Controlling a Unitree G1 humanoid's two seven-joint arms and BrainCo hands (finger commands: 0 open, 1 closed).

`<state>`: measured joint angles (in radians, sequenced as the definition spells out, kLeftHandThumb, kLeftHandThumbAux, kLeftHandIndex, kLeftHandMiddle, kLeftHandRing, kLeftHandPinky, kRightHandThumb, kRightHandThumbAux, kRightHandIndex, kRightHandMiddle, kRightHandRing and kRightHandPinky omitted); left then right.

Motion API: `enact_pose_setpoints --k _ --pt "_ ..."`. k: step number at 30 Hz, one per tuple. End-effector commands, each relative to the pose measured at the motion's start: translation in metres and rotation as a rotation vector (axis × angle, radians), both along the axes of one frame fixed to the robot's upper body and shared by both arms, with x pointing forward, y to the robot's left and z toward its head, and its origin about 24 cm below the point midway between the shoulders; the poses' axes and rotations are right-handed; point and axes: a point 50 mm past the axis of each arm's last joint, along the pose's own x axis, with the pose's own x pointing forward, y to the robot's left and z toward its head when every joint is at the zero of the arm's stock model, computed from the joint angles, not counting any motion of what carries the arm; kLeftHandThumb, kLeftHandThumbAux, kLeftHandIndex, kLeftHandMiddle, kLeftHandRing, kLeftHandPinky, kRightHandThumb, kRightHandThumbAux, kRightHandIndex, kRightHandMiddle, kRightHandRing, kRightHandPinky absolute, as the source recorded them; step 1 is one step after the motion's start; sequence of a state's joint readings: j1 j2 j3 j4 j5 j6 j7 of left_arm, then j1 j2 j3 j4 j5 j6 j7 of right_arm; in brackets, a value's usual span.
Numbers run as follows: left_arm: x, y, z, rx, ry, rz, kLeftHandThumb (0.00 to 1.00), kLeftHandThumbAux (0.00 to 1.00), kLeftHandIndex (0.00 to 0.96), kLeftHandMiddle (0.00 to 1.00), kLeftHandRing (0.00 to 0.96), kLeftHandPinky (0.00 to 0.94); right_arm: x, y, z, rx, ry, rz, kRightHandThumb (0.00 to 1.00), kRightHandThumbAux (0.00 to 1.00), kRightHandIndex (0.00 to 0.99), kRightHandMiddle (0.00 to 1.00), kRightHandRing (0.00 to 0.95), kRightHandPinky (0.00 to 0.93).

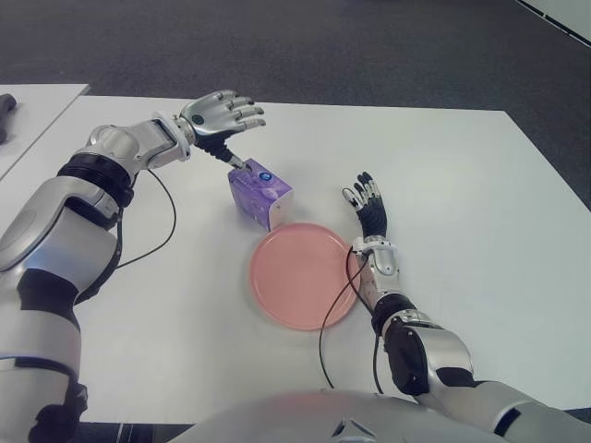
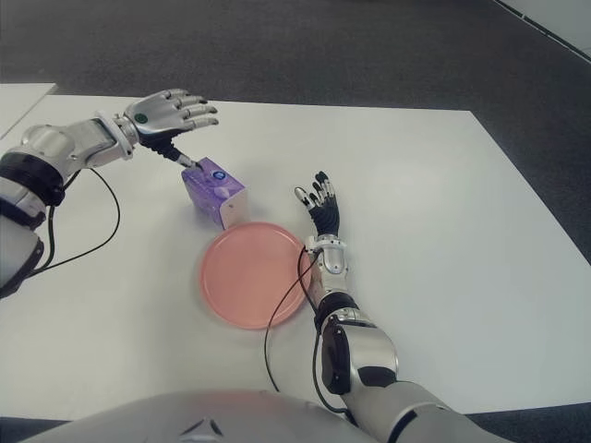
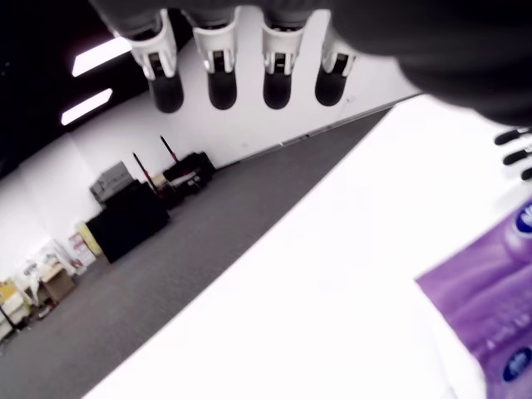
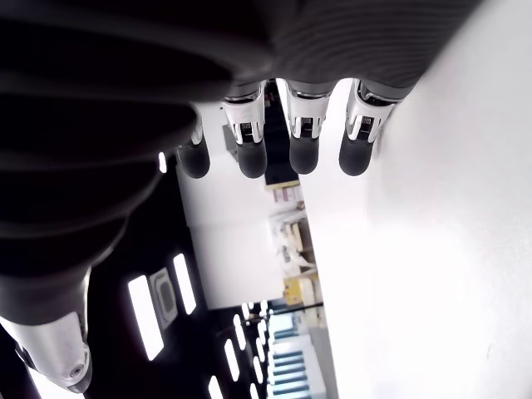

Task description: Put the tissue paper into the plate.

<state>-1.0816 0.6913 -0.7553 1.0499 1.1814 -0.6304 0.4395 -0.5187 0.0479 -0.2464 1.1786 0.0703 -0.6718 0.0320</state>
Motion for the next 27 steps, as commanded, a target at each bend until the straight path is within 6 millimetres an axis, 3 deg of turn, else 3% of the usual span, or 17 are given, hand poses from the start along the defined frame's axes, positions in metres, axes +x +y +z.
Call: enact_pose_setpoints --k 1,10,16,27 --pt "-0.004 0.006 -0.011 0.074 0.106 0.003 0.469 0.139 0.0 0.0 0.0 0.0 -0.043 -0.007 -0.052 0.028 0.25 -0.027 0.096 0.632 0.052 0.068 0.041 0.065" --pt "-0.006 0.006 -0.011 0.104 0.161 -0.013 0.467 0.12 0.0 0.0 0.0 0.0 -0.042 -0.008 -0.052 0.034 0.257 -0.018 0.103 0.661 0.058 0.069 0.041 0.062" --pt "-0.012 0.011 0.004 0.147 0.198 -0.044 0.486 0.118 0.0 0.0 0.0 0.0 -0.042 -0.008 -0.052 0.034 0.254 -0.01 0.103 0.658 0.054 0.068 0.039 0.057" --pt "-0.016 0.009 0.01 0.171 0.228 -0.061 0.504 0.119 0.0 0.0 0.0 0.0 -0.04 -0.008 -0.052 0.03 0.27 -0.001 0.11 0.686 0.056 0.056 0.03 0.056"
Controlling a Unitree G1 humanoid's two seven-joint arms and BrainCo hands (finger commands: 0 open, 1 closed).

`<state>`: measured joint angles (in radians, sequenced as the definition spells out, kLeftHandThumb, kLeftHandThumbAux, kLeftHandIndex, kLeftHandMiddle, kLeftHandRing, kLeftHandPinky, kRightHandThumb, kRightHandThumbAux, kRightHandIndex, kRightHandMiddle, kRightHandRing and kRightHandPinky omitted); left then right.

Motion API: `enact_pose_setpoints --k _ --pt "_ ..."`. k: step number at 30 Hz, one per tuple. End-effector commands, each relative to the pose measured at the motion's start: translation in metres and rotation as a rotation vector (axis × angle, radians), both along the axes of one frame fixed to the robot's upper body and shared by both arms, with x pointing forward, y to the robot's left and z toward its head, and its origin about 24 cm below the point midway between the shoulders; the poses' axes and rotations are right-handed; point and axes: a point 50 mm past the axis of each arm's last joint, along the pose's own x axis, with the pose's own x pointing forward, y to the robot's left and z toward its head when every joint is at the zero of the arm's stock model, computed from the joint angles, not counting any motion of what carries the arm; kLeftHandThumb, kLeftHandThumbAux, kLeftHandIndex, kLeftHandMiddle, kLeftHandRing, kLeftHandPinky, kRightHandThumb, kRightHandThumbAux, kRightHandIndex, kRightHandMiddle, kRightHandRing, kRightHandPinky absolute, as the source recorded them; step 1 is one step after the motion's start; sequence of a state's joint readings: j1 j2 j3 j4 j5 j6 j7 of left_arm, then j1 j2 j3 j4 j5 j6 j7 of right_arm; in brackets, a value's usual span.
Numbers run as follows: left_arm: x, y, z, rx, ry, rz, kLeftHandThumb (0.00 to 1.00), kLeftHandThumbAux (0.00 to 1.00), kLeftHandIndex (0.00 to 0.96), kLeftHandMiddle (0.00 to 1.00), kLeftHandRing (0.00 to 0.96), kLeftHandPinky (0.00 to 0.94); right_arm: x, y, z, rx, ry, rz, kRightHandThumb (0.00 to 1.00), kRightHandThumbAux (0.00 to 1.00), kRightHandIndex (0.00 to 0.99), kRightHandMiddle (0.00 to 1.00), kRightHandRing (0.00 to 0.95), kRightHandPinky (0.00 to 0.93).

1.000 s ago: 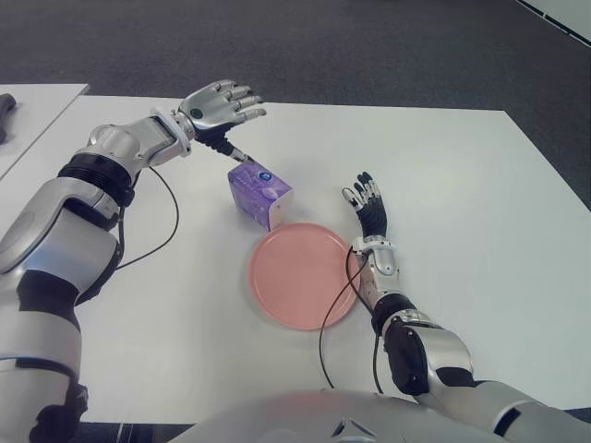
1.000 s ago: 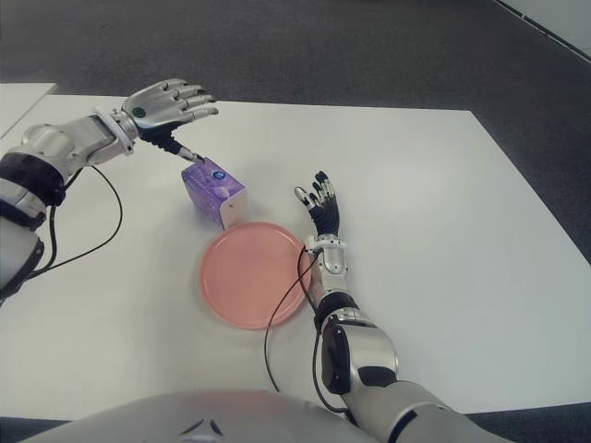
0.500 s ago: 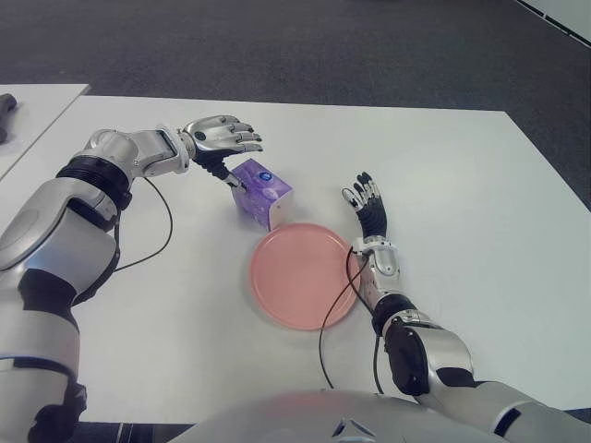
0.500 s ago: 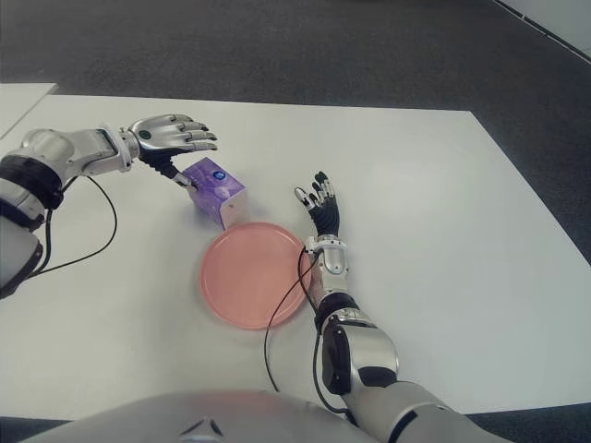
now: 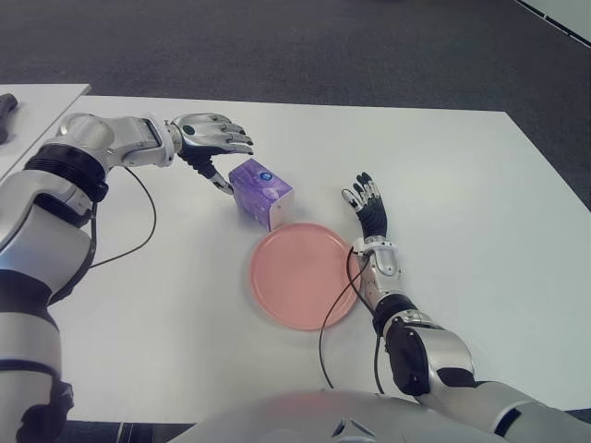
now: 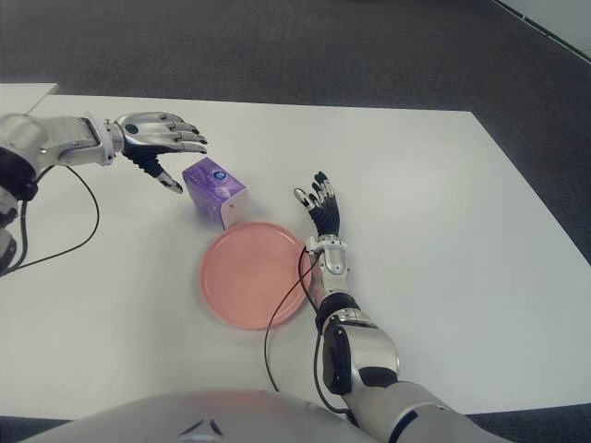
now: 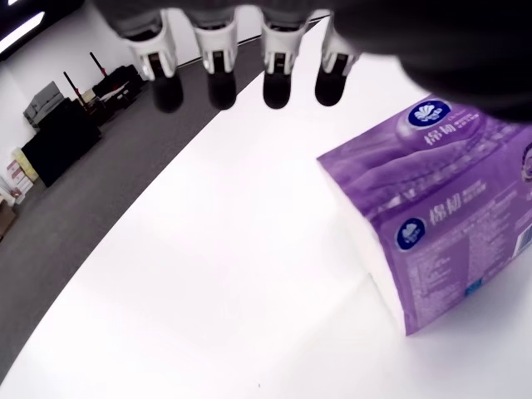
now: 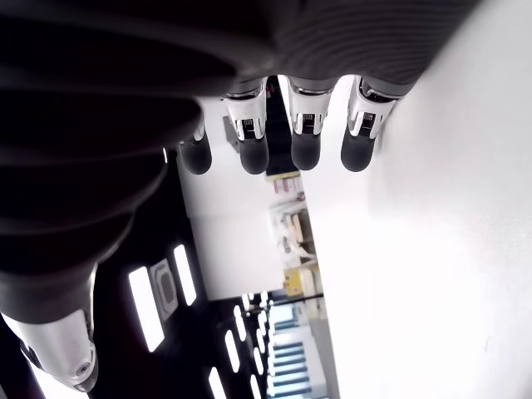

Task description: Put the tissue paper into the plate.

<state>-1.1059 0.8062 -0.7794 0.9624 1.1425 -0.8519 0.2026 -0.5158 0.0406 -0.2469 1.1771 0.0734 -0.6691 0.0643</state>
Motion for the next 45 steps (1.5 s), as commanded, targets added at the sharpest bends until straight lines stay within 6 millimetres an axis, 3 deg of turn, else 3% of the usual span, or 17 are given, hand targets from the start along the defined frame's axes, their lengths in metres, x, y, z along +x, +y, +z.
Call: enact_pose_setpoints --k 1,14,28,45 --pt "-0.002 -0.004 0.002 0.003 0.018 -0.018 0.504 0.119 0.0 0.0 0.0 0.0 -0.04 -0.006 -0.052 0.026 0.272 -0.027 0.11 0.689 0.056 0.055 0.03 0.055" --pt "-0.007 -0.008 0.001 -0.072 0.003 -0.066 0.493 0.115 0.0 0.0 0.0 0.0 -0.037 -0.002 -0.049 0.029 0.264 -0.027 0.111 0.698 0.067 0.064 0.041 0.07" --pt "-0.01 -0.016 -0.017 -0.225 -0.035 -0.105 0.475 0.112 0.0 0.0 0.0 0.0 -0.039 -0.002 -0.051 0.028 0.273 -0.03 0.122 0.685 0.07 0.07 0.043 0.069" --pt "-0.014 -0.02 -0.03 -0.264 -0.045 -0.116 0.482 0.127 0.0 0.0 0.0 0.0 -0.042 -0.004 -0.052 0.026 0.268 -0.025 0.096 0.651 0.08 0.092 0.057 0.064"
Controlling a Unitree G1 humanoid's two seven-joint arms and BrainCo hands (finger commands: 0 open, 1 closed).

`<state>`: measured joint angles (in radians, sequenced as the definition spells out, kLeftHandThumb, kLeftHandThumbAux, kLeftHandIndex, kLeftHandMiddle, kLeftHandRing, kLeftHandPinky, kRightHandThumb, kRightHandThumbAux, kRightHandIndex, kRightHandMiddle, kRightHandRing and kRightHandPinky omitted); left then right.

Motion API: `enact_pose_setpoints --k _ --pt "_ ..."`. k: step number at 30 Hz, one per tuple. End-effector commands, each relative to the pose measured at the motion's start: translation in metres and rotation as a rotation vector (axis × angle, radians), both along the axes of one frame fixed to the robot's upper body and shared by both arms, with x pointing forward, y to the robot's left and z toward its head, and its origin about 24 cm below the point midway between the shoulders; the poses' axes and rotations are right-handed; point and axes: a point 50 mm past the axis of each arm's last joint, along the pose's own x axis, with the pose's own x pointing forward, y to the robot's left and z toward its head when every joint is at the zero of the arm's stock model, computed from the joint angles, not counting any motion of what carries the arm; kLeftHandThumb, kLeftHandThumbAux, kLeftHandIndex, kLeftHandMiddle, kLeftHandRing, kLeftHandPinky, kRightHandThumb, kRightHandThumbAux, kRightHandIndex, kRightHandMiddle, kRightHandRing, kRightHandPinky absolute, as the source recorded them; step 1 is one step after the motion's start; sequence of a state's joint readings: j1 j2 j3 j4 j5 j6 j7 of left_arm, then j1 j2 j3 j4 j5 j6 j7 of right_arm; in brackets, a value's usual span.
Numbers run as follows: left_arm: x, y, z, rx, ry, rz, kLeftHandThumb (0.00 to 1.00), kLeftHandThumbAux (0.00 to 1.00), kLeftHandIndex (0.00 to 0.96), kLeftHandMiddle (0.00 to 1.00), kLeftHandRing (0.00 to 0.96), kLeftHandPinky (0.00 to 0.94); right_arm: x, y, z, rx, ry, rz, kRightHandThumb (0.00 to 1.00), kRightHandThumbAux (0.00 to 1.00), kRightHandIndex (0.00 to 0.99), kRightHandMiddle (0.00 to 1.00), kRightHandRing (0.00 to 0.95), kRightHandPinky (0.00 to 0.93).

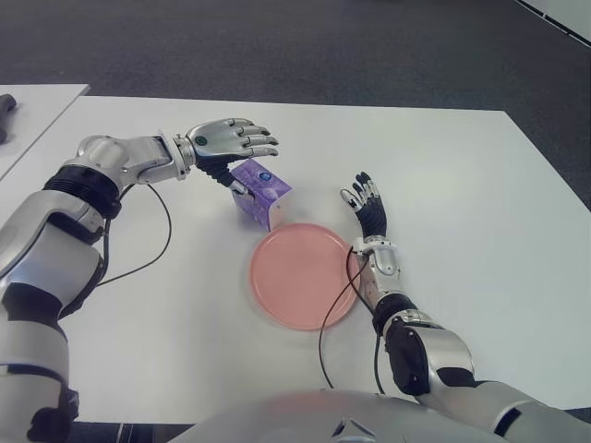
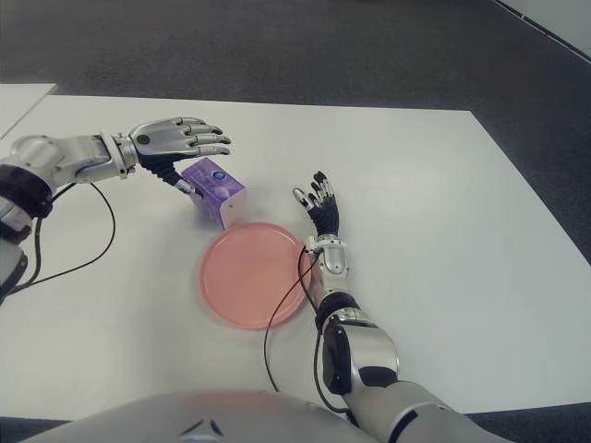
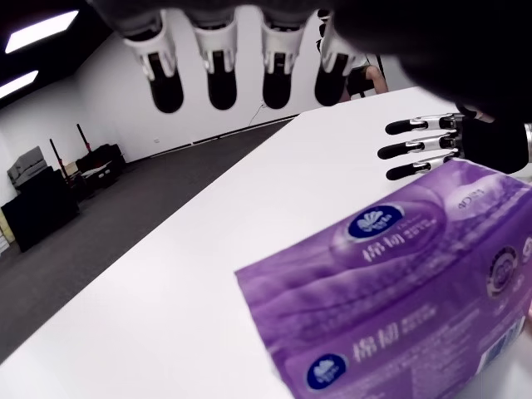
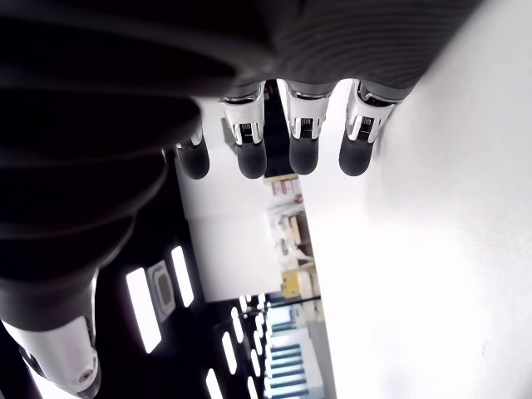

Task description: Put the tissue paper into the plate.

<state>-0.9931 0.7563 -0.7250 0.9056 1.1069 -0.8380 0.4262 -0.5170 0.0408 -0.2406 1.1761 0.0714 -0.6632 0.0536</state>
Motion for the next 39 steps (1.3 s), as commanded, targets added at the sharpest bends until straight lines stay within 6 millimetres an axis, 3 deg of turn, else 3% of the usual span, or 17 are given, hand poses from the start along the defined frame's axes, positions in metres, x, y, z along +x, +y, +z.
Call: enact_pose_setpoints --k 1,20,39 --pt "-0.003 0.0 -0.013 0.009 0.026 0.004 0.483 0.127 0.0 0.0 0.0 0.0 -0.042 -0.005 -0.052 0.03 0.262 -0.024 0.095 0.649 0.08 0.092 0.058 0.064" --pt "-0.005 0.011 -0.053 0.125 0.085 0.082 0.482 0.122 0.0 0.0 0.0 0.0 -0.042 -0.008 -0.054 0.0 0.283 -0.031 0.092 0.651 0.076 0.077 0.05 0.064" --pt "-0.005 0.016 -0.062 0.183 0.099 0.092 0.502 0.126 0.0 0.0 0.0 0.0 -0.043 -0.009 -0.053 0.0 0.27 -0.05 0.084 0.662 0.075 0.078 0.051 0.058"
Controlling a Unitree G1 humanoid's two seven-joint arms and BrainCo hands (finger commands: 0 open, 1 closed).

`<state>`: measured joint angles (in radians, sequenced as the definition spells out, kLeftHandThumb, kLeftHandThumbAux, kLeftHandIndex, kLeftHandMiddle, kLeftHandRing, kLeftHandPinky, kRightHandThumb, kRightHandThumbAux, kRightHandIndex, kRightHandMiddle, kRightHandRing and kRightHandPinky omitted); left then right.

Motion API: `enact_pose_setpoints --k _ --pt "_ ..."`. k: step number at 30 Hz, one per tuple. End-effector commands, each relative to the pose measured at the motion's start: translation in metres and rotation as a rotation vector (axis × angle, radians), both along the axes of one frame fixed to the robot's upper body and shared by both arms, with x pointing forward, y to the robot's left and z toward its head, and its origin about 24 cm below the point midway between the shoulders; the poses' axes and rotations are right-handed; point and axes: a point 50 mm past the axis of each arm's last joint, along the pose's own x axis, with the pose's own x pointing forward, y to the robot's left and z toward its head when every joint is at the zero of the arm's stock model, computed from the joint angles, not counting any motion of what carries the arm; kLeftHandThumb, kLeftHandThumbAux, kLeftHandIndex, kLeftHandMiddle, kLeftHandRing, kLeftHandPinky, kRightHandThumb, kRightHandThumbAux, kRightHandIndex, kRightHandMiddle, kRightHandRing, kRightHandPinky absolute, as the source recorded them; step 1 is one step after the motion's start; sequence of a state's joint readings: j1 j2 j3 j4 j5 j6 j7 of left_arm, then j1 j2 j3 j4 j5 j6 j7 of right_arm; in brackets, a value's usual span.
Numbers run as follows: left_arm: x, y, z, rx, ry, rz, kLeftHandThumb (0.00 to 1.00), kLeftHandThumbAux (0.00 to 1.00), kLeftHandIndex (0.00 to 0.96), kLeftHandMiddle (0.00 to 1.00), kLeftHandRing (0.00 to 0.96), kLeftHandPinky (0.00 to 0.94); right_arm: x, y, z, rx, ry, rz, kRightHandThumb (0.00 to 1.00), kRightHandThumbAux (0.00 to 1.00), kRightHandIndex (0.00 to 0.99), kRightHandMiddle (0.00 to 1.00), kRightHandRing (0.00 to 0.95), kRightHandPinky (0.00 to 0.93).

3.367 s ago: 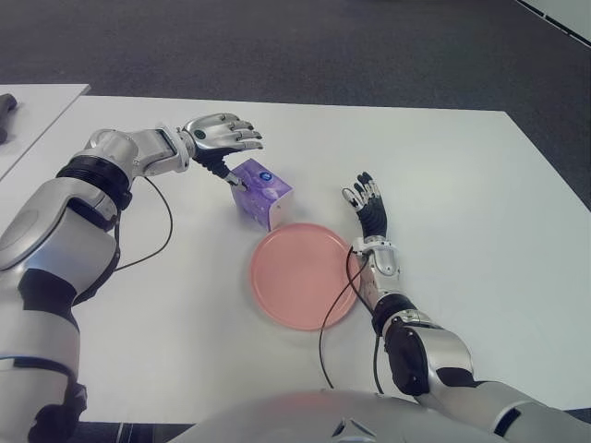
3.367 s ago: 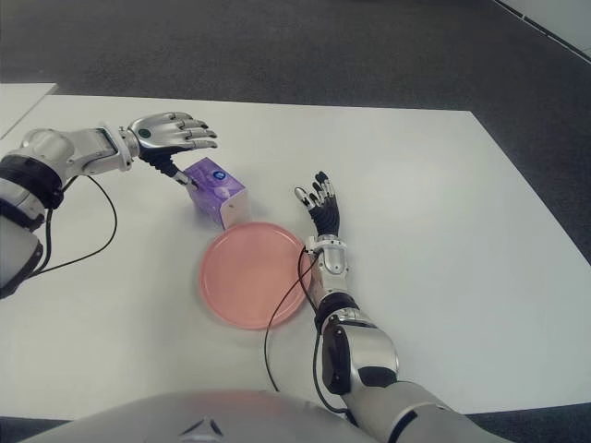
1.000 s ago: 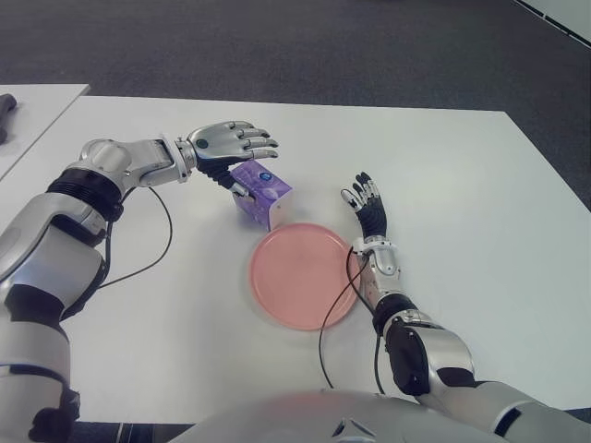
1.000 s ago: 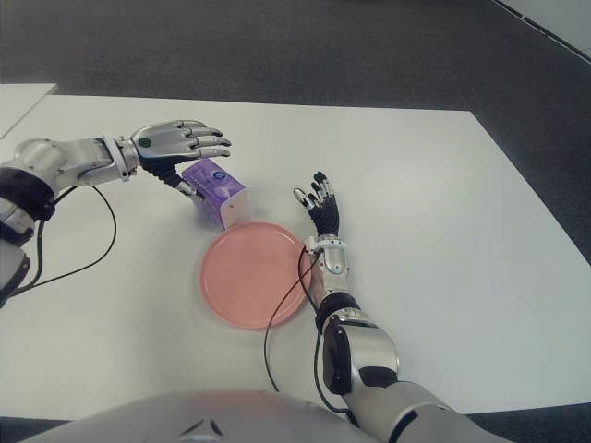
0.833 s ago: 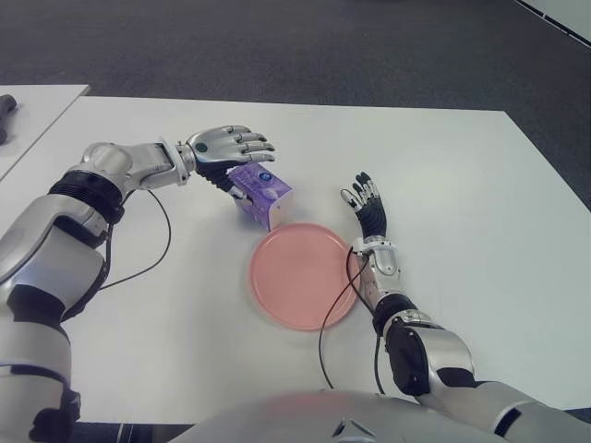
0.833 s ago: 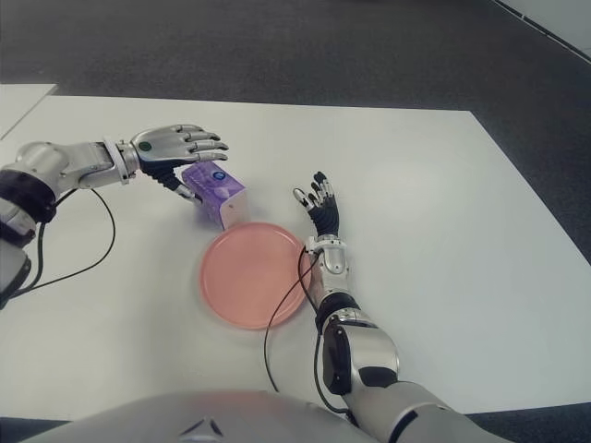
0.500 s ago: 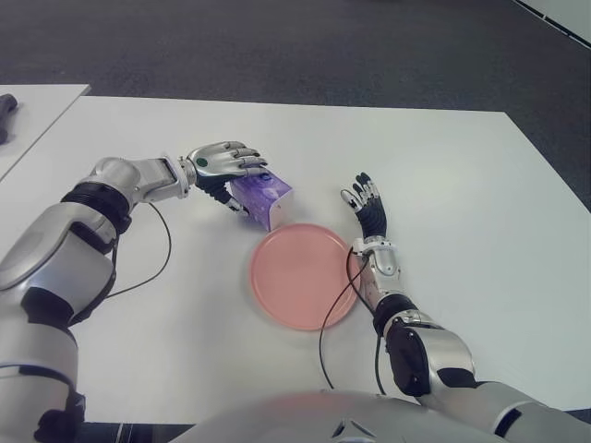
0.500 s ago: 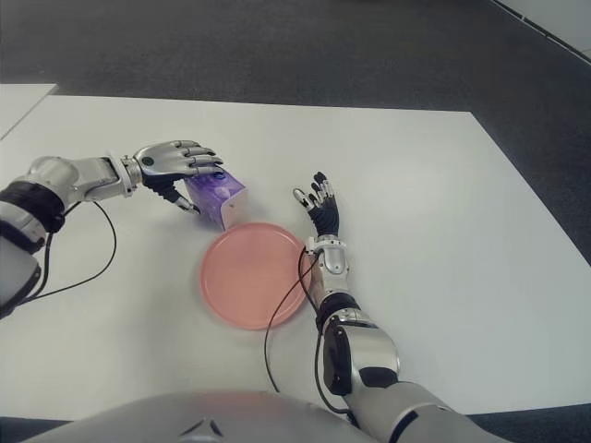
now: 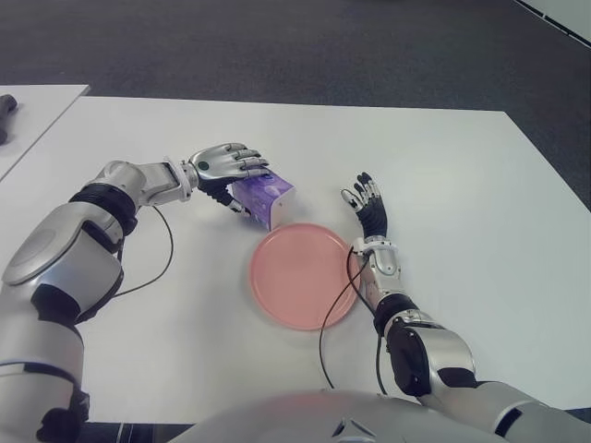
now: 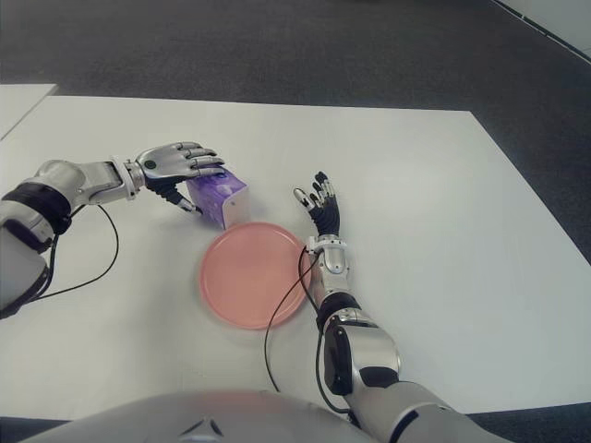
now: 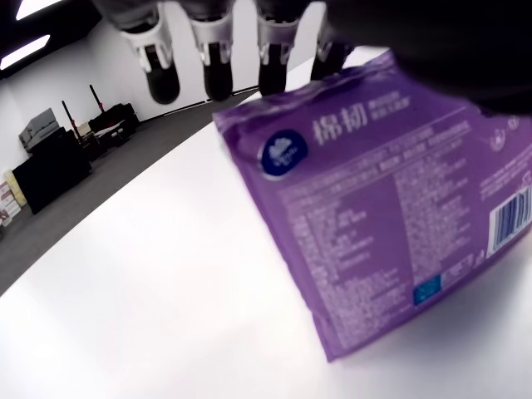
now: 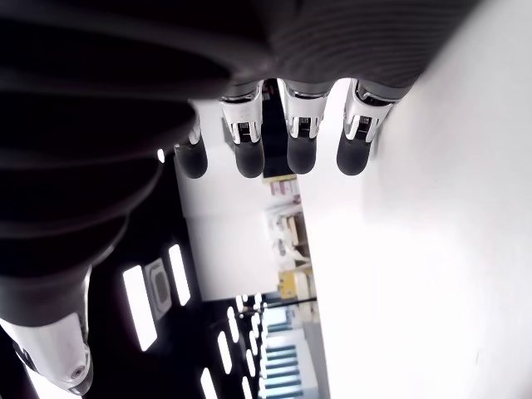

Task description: Put the tissue paper into the plate.

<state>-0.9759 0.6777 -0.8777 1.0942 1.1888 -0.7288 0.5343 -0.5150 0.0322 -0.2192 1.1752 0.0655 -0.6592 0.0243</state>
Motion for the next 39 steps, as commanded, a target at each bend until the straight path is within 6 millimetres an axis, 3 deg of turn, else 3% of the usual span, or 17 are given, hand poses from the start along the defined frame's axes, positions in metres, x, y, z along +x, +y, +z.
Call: enact_pose_setpoints --k 1,19,28,39 --pt "-0.003 0.005 -0.013 0.066 0.039 0.014 0.502 0.126 0.0 0.0 0.0 0.0 -0.043 -0.008 -0.052 0.022 0.263 -0.041 0.084 0.66 0.075 0.079 0.051 0.056" --pt "-0.011 0.0 -0.042 0.068 0.051 0.02 0.495 0.129 0.0 0.0 0.0 0.0 -0.044 -0.008 -0.053 0.017 0.266 -0.037 0.097 0.633 0.075 0.08 0.052 0.054" --pt "-0.011 -0.007 -0.045 0.055 0.054 0.005 0.479 0.13 0.0 0.0 0.0 0.0 -0.045 -0.008 -0.053 0.019 0.262 -0.039 0.116 0.635 0.076 0.073 0.046 0.048" --pt "-0.006 -0.018 -0.033 -0.084 -0.014 -0.005 0.435 0.142 0.0 0.0 0.0 0.0 -0.045 -0.006 -0.054 0.045 0.263 -0.035 0.112 0.643 0.088 0.09 0.056 0.055"
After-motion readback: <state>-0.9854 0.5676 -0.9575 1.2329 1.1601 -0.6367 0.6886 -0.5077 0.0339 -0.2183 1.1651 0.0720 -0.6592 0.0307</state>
